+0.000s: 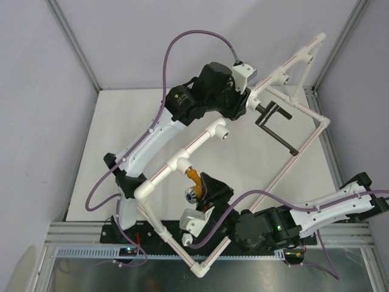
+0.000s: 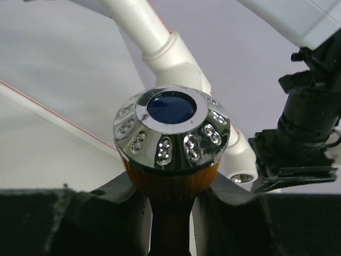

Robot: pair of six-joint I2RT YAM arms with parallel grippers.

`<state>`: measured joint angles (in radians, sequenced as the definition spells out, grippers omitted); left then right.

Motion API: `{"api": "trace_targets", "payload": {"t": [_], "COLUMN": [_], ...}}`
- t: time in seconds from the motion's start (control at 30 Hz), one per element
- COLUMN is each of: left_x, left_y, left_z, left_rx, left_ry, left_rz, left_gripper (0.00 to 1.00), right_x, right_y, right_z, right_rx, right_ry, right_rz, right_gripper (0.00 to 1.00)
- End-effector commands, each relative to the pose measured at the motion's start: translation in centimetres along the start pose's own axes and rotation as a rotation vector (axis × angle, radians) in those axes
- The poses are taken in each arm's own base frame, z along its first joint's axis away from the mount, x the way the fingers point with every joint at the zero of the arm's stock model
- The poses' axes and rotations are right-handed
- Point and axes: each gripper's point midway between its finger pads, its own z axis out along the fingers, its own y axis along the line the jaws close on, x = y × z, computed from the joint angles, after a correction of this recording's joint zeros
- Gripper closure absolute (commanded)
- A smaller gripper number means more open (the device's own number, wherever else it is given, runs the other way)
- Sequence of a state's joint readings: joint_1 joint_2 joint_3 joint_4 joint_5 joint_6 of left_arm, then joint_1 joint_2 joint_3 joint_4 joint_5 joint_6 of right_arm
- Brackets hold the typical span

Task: Install the water faucets
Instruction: Install the water faucet onto the adaptor.

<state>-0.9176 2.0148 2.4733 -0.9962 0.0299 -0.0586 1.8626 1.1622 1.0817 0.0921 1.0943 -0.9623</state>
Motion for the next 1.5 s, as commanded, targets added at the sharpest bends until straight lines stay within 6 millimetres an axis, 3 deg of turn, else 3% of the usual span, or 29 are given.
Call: {"api": "trace_targets", "payload": {"t": [0.0, 0.23, 0.53, 0.8, 1.47], "left_x": [14.4, 14.3, 14.4, 14.3, 14.5], "left_y": [2.9, 2.6, 2.8, 2.7, 2.7], "left_z": [5.4, 5.2, 5.0, 5.1, 5.2], "left_rx": [-0.098, -0.086, -0.091, -0.089, -0.103], "left_ry": [0.499, 0.497, 0.502, 0.498, 0.505], "left_rz": [0.149, 0.147, 0.153, 0.153, 0.159], "left_gripper": [1.00, 1.00, 1.00, 1.00, 1.00], "right_x": [2.9, 3.9, 3.4, 2.2, 2.9], "right_y": [3.2, 5.0, 4.3, 4.3, 4.5], "right_z": [2.4, 1.7, 0.7, 1.6, 3.2], "right_rx": [-0.100, -0.250, -0.343, -0.308, -0.251], "right_ry": [0.102, 0.086, 0.050, -0.005, -0.005], "right_rz": [-0.428, -0.697, -0.720, -0.573, -0.343], "right_gripper": [1.00, 1.00, 1.00, 1.00, 1.00]}}
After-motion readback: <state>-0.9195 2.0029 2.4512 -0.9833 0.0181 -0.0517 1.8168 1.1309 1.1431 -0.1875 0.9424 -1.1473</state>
